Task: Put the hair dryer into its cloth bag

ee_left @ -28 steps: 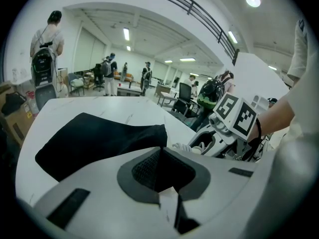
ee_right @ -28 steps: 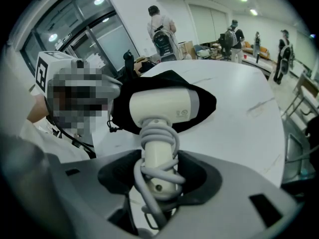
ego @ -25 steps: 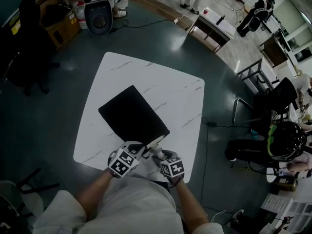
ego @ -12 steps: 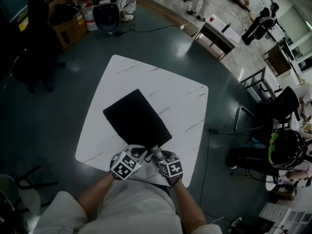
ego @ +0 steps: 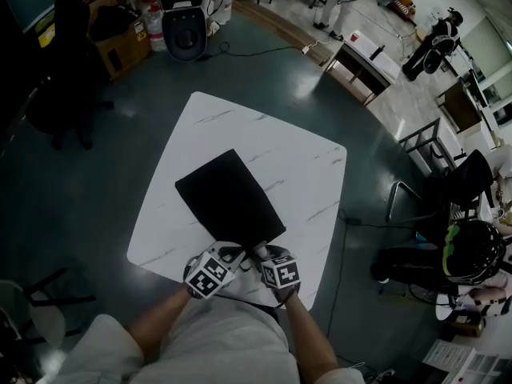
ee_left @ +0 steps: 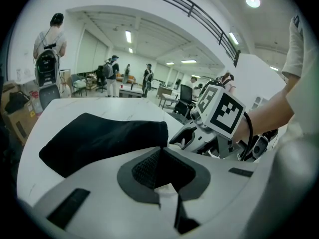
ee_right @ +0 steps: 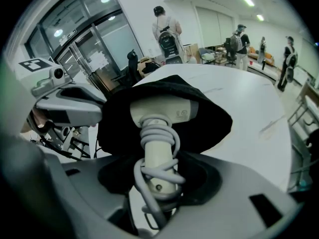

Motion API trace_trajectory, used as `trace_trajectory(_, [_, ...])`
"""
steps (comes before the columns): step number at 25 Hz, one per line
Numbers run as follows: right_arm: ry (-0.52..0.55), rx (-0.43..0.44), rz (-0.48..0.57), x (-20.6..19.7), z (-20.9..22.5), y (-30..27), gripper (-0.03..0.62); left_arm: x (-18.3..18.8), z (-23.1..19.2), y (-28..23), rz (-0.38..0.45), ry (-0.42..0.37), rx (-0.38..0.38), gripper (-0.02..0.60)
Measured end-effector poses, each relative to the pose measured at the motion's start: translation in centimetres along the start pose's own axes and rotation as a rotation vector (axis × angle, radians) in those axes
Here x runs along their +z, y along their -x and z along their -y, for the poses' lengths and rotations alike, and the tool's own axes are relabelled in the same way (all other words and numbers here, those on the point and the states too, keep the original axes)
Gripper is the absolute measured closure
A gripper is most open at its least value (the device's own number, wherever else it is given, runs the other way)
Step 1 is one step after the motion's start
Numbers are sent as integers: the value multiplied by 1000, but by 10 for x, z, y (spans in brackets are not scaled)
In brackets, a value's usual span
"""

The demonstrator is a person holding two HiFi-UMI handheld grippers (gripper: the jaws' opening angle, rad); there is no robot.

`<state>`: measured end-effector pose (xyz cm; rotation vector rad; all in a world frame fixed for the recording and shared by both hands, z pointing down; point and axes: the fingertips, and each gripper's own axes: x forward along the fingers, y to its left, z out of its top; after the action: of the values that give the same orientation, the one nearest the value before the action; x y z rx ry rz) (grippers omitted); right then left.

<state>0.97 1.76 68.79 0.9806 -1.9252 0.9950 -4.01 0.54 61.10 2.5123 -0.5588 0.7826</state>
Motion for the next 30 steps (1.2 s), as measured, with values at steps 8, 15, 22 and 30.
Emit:
trace_trajectory(8, [19, -5, -2, 10, -4, -9, 358, -7, -5, 6, -12, 22, 9, 561])
trace_trajectory(15, [25, -10, -3, 20, -5, -15, 358, -11, -7, 10, -1, 55, 14, 561])
trace_trajectory(22, [34, -8, -8, 28, -10, -25, 358, -18, -13, 15, 5, 76, 24, 561])
trace_trajectory(30, [37, -12, -4, 41, -14, -34, 358, -19, -12, 20, 21, 90, 23, 561])
